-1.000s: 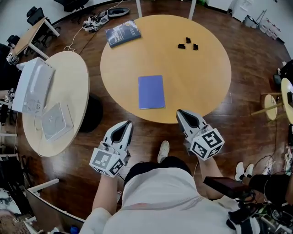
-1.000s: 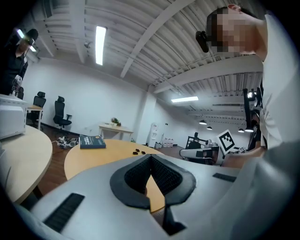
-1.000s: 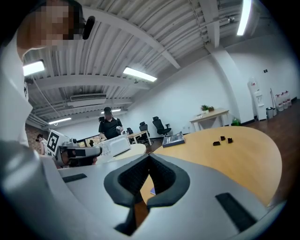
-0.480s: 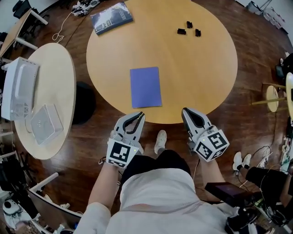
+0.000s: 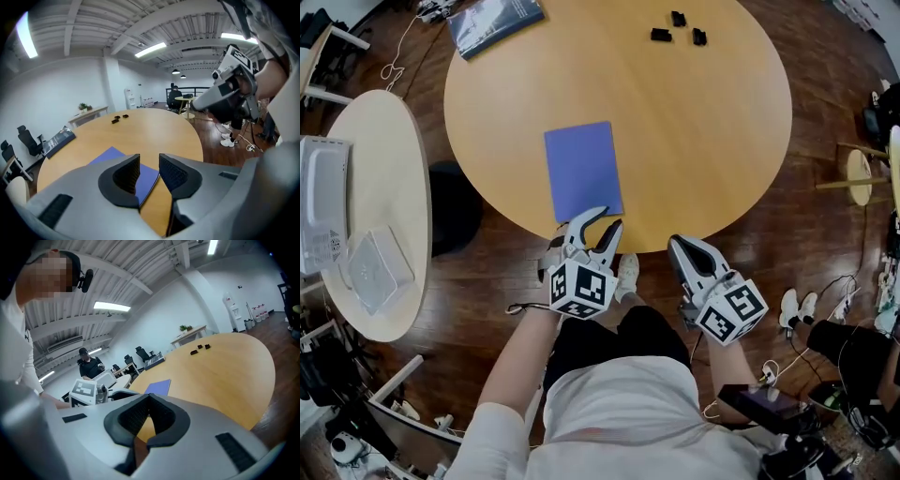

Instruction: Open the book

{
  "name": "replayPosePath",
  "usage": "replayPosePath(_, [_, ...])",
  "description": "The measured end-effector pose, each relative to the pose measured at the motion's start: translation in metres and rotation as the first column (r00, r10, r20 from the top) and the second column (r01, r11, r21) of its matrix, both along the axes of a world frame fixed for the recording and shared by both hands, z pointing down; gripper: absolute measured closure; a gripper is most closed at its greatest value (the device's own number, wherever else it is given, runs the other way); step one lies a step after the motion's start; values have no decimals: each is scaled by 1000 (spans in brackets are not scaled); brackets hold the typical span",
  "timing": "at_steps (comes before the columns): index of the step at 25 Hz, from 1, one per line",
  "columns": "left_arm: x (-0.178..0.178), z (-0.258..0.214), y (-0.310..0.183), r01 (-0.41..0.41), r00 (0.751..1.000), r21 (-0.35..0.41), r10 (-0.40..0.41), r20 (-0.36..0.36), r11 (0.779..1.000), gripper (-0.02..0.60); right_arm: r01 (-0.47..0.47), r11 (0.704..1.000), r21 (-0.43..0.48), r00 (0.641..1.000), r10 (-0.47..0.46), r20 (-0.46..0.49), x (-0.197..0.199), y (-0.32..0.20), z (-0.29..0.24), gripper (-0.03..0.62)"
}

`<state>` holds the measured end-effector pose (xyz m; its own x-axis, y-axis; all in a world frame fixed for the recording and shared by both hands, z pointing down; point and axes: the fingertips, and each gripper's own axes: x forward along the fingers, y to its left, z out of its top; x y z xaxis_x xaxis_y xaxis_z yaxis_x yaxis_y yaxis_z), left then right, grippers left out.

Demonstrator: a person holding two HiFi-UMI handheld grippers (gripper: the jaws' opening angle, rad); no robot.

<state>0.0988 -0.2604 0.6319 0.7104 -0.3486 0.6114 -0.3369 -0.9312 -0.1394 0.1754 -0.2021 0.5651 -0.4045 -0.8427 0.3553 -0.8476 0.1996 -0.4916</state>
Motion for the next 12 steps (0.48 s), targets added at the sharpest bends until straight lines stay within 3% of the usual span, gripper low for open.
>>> replayPosePath(7, [26, 60, 2, -63, 984, 30, 57, 168, 998, 462, -33, 998, -50, 999, 33, -6, 17, 9, 21, 603])
replayPosePath(12, [24, 74, -4, -45, 979, 20, 41, 201, 999, 463, -48, 997, -66, 999, 48, -1, 26, 9, 28, 603])
